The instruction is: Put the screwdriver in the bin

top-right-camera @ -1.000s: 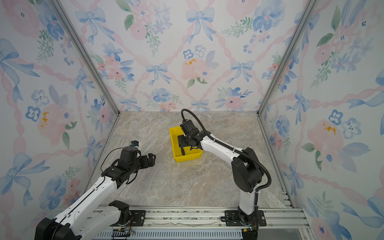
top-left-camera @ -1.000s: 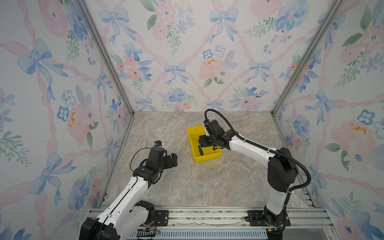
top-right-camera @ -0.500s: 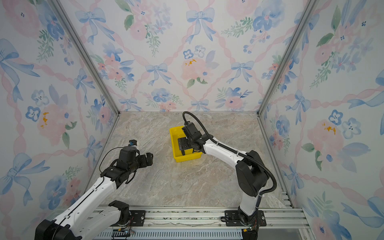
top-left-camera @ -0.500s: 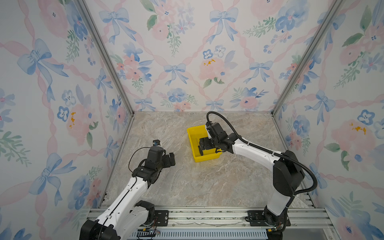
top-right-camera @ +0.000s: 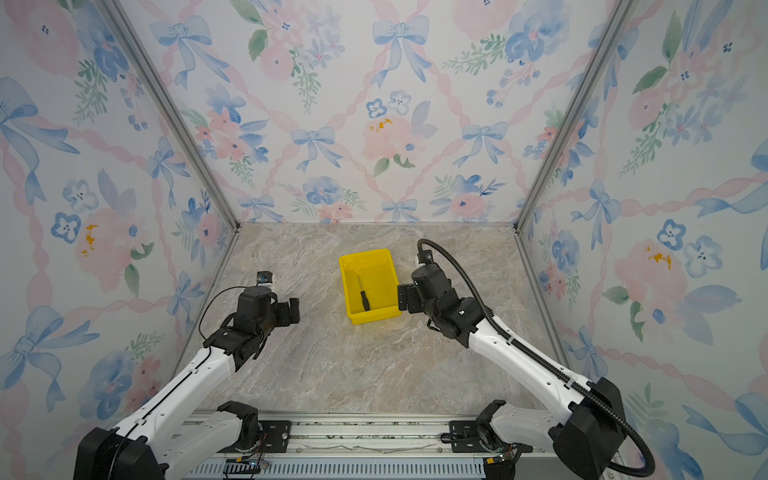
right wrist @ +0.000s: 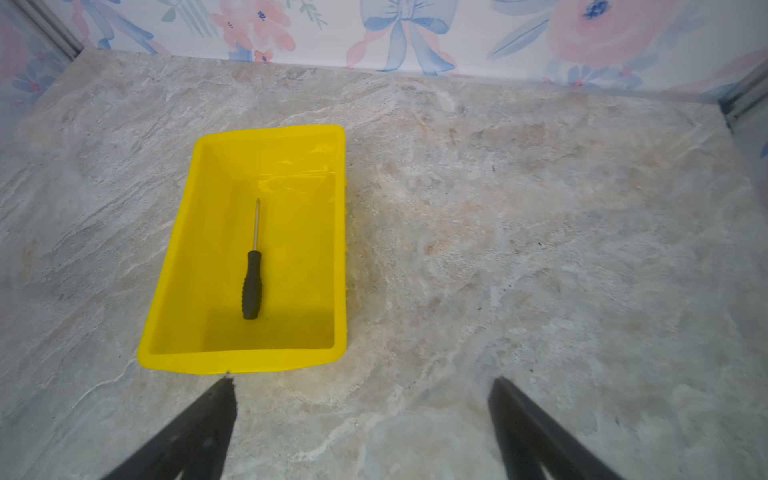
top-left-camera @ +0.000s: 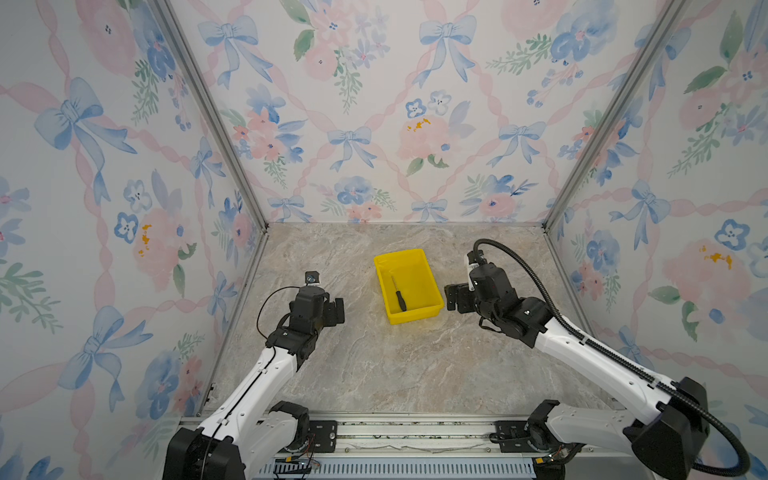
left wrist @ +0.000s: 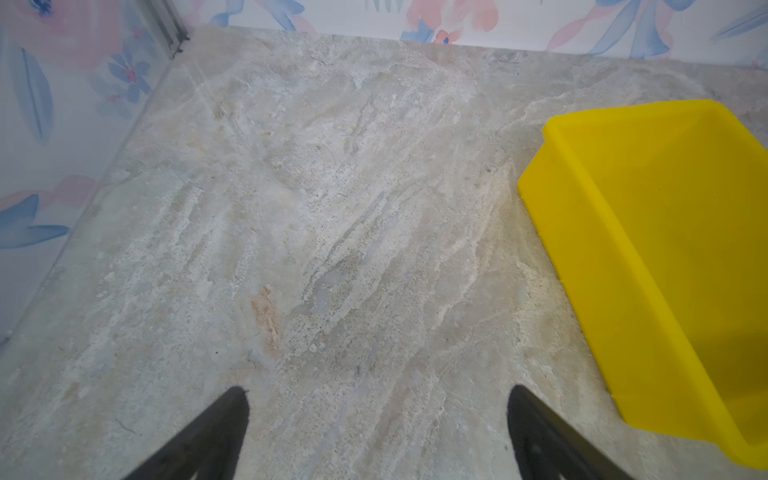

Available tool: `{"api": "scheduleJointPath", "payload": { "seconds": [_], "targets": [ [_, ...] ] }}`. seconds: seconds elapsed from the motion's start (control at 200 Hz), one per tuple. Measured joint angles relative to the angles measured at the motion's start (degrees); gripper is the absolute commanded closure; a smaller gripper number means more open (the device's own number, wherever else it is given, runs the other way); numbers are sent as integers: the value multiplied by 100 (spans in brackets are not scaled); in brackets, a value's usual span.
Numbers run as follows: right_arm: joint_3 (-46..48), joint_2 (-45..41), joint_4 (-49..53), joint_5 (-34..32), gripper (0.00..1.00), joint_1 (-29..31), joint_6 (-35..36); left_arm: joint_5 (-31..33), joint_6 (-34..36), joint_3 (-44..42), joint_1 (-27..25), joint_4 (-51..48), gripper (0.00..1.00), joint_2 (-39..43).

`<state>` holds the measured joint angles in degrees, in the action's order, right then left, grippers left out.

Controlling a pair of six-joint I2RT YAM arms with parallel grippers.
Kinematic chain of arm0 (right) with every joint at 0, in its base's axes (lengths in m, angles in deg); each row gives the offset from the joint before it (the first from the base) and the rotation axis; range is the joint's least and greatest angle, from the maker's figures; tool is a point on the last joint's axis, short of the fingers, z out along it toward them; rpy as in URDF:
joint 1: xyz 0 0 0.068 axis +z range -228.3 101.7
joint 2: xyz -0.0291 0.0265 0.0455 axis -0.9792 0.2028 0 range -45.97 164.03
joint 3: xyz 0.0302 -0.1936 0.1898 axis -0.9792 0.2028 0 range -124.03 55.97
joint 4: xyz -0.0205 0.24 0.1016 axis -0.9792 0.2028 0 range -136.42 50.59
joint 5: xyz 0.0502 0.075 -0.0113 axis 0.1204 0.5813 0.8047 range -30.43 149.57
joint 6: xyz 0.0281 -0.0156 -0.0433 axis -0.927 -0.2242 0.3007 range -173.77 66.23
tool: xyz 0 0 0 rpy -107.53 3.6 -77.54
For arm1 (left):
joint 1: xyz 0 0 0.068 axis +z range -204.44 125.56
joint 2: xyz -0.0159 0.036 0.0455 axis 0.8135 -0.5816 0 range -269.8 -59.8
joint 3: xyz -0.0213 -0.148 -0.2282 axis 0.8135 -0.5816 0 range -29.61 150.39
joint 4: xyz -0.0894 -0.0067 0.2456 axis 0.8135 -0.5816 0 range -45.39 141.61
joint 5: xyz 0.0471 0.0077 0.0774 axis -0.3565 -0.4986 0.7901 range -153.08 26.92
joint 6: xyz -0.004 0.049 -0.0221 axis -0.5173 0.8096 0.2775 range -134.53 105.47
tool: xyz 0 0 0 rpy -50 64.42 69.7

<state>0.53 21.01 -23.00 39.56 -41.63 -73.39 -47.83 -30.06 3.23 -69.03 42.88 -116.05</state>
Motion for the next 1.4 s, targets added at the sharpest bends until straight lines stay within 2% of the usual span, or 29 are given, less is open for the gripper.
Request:
{"api": "scheduleJointPath", "payload": {
  "seconds": [0.175, 0.29, 0.425, 0.495, 0.57, 0.765, 1.065, 1.4],
  "targets": [
    [999, -658, -199, -221, 3, -831, 103, 518, 232, -540, 166, 542, 2, 273],
    [2120, -1613, -678, -162, 3, -1233, 396, 619, 549, -1043, 297, 997, 2, 688],
    [3058, -2848, -1141, -166, 3, -1620, 855, 518, 997, -1969, 382, 1869, 2, 1484],
    [3373, -3224, -1342, -243, 3, -1700, 1106, 293, 1108, -2328, 509, 2111, 2, 1812],
    [3609, -3390, -1517, -269, 3, -1770, 1344, 76, 1213, -2420, 601, 2295, 2, 1788],
    [4133, -3171, -1834, -264, 3, -2076, 1676, -118, 1449, -2422, 684, 2837, 2, 981],
    [4172, -2378, -2684, 55, 3, -2618, 1825, 258, 1333, -2426, 841, 3783, 2, -149],
    [4105, -577, -4485, 551, 3, -3025, 1886, -234, 1366, -2216, 999, 5477, 2, -1604]
  ]
}}
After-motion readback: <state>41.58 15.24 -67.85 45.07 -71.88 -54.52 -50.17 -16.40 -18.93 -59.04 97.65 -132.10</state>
